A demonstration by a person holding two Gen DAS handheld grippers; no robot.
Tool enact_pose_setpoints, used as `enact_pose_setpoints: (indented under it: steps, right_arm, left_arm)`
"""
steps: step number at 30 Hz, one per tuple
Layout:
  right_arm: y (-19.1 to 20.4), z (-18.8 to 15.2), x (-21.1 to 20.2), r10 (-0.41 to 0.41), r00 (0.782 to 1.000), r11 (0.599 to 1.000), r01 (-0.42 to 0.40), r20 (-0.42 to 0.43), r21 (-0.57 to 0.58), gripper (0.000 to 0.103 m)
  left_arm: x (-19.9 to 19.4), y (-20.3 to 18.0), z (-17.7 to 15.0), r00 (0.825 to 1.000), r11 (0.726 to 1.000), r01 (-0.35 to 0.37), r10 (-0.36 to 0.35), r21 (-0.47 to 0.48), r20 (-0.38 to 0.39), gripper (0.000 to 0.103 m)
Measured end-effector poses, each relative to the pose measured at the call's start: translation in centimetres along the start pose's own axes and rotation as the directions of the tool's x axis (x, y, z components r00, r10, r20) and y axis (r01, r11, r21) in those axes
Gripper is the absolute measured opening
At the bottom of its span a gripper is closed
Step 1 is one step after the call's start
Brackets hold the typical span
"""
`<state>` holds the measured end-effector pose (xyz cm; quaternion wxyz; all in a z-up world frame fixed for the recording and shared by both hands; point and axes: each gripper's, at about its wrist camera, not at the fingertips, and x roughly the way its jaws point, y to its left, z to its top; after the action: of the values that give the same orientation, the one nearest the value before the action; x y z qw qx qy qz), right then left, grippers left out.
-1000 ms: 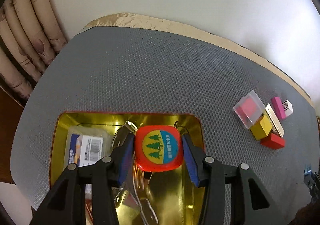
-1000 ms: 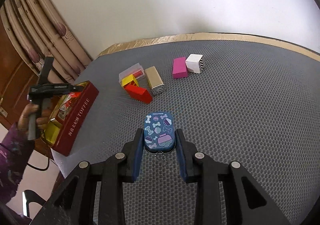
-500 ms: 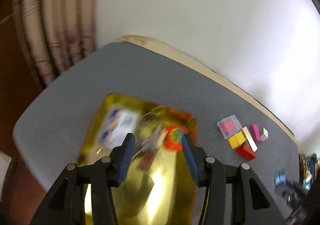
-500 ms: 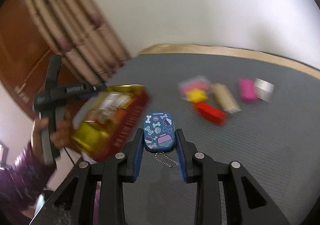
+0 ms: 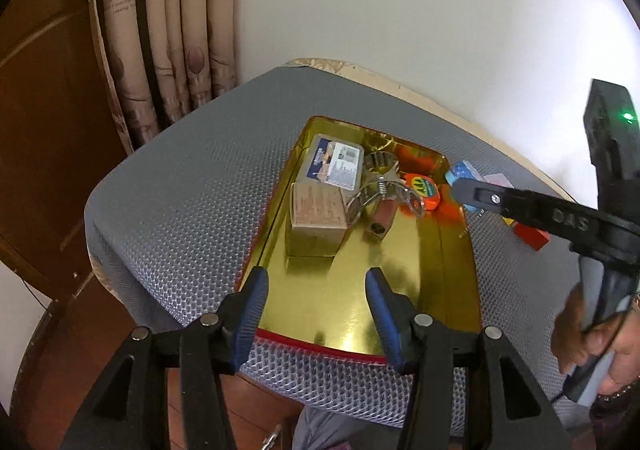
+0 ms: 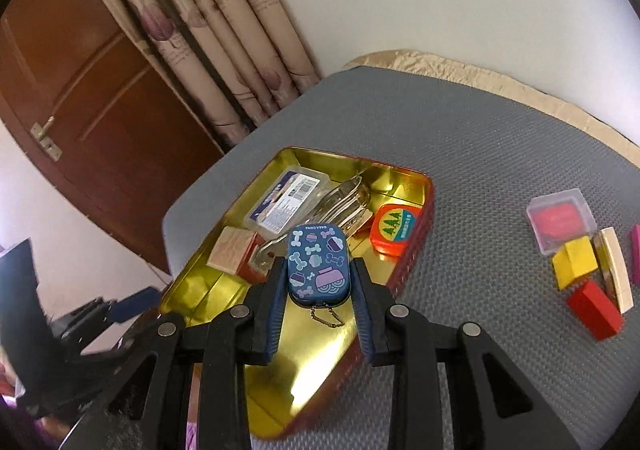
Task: Organize rigid objects
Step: 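Lower the blue pouch into the tin and open the right tool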
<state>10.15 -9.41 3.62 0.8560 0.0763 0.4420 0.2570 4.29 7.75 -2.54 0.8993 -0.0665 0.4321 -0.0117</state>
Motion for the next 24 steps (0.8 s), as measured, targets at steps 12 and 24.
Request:
enact_pose_setpoints:
  steps: [12,24]
  right_arm:
    - [-0.7,0.6,3.1,-0.065,0.998,0.997,0.066,-0.025,0.037,0.029]
    - [-2.5,0.0,0.6,0.047,0.995,0.992,-0.056,0.086,0.116,0.031]
  left_arm:
    - [0.2,-0.7,-0.2,1.000,0.999,0.015,-0.015,0.035,-0.004,0.052]
    - [1.2,-0.9,-0.5,0.999,0.999,0.002,0.000,0.053,-0.045,0.052]
